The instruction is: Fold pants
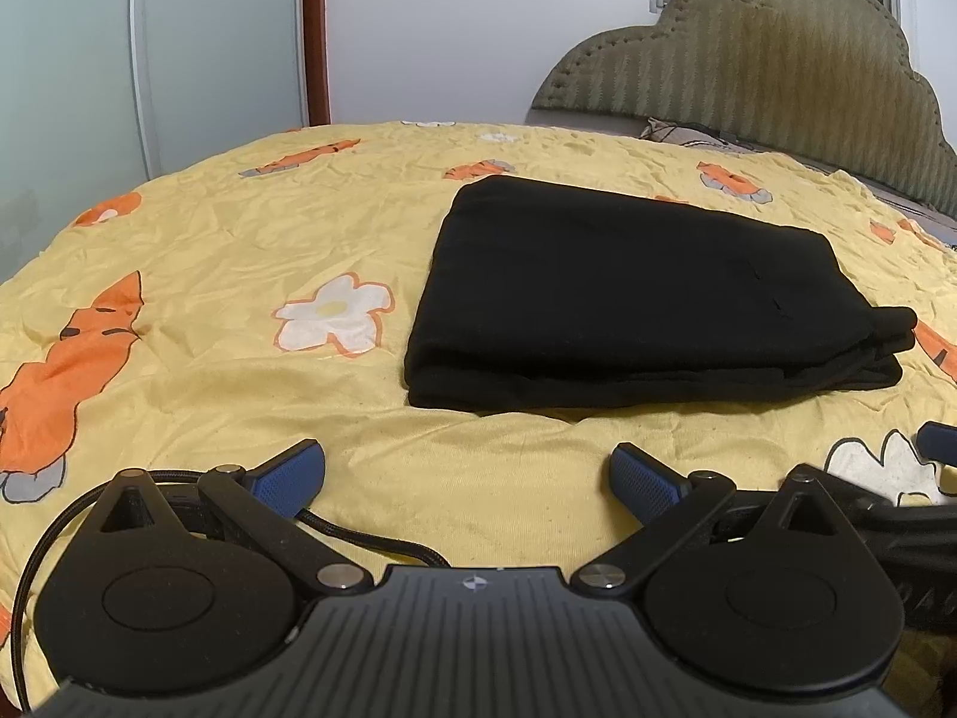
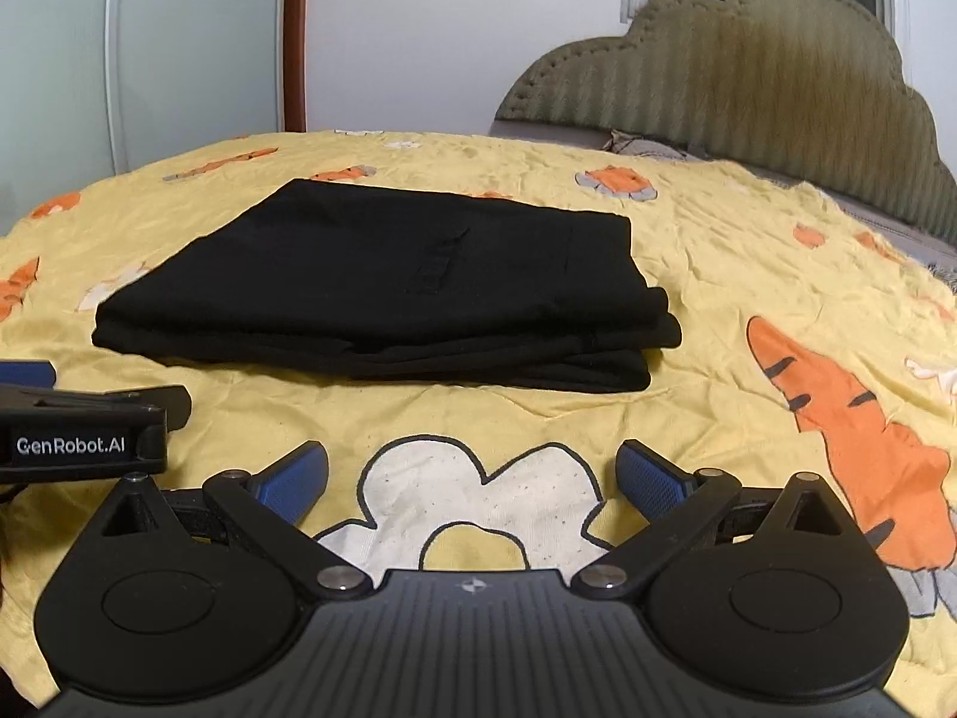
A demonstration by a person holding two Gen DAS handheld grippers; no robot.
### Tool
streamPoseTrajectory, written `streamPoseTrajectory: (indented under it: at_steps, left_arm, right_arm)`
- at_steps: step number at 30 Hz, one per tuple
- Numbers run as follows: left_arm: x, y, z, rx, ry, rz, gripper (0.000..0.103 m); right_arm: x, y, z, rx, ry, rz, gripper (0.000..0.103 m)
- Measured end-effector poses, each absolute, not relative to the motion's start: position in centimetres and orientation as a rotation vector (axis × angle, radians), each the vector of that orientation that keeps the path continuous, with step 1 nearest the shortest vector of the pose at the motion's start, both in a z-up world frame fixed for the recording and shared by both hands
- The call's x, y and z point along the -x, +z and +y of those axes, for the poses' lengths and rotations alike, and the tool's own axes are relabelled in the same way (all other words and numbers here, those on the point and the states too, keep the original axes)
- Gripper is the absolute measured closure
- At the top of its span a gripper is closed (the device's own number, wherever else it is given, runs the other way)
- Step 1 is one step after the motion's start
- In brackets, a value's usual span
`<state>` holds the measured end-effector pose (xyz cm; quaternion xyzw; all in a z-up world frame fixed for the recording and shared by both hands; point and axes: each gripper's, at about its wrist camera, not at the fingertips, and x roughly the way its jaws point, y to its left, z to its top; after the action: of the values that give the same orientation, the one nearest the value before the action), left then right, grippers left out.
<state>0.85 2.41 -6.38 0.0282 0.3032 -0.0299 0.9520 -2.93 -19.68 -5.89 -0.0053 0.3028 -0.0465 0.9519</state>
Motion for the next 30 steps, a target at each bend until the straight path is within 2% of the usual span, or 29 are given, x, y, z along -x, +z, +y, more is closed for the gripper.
streamPoseTrajectory:
  at_steps: [8, 12, 30]
  left_arm:
    - [-0.7, -6.4, 2.3, -0.067, -0.048, 0.615, 0.000]
    - [-0.8, -6.4, 2.4, -0.060, -0.050, 0.615, 0.000]
    - [-0.7, -6.4, 2.4, -0.059, -0.051, 0.613, 0.000]
  right_arm:
    - [3.2, -5.4, -22.0, -0.112, -0.095, 0.607, 0.000]
    - [2.8, -5.9, -20.6, 0.000, -0.090, 0.622, 0.000]
    - [2.8, -6.0, -20.9, -0.031, -0.074, 0.624, 0.000]
